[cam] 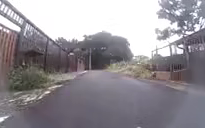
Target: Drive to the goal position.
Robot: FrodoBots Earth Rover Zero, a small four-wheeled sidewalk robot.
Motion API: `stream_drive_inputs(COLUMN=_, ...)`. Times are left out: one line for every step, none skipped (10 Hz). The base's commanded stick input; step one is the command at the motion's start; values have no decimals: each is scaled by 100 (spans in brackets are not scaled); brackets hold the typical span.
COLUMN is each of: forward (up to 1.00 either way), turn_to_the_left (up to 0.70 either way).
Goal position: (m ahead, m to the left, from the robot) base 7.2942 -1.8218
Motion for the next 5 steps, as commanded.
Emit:
stream_drive_inputs(forward=50, turn_to_the_left=1)
stream_drive_inputs(forward=50, turn_to_the_left=1)
stream_drive_inputs(forward=50, turn_to_the_left=1)
stream_drive_inputs(forward=50, turn_to_the_left=1)
stream_drive_inputs(forward=50, turn_to_the_left=1)
